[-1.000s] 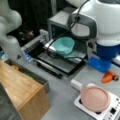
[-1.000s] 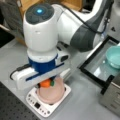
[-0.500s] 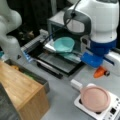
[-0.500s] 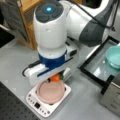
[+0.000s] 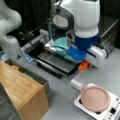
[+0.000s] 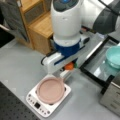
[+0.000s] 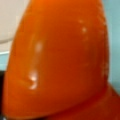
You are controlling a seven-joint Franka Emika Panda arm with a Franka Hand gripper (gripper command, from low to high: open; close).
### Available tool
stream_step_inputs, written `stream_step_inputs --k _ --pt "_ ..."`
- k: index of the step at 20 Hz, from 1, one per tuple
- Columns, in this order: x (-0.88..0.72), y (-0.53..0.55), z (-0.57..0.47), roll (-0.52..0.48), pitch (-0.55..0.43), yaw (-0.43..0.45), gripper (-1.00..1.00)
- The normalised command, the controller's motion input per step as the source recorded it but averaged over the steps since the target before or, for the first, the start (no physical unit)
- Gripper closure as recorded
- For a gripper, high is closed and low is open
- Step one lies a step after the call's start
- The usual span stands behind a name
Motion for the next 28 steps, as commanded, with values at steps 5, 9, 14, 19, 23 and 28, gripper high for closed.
stream_step_inputs --k 5,9,14,19,23,28 --pt "-0.69 0.12 -0.2 0.107 -0.259 0.05 1.0" --pt "-0.51 0.1 -0.19 0.091 -0.265 0.086 1.0" --pt "-0.48 0.12 -0.18 0.089 -0.223 0.062 1.0" --pt "-0.46 0.14 -0.19 0.119 -0.155 -0.001 1.0" --pt "-0.43 0.12 -0.17 0.175 -0.138 -0.073 1.0" --pt "-0.49 0.06 -0.2 0.179 -0.137 -0.09 1.0"
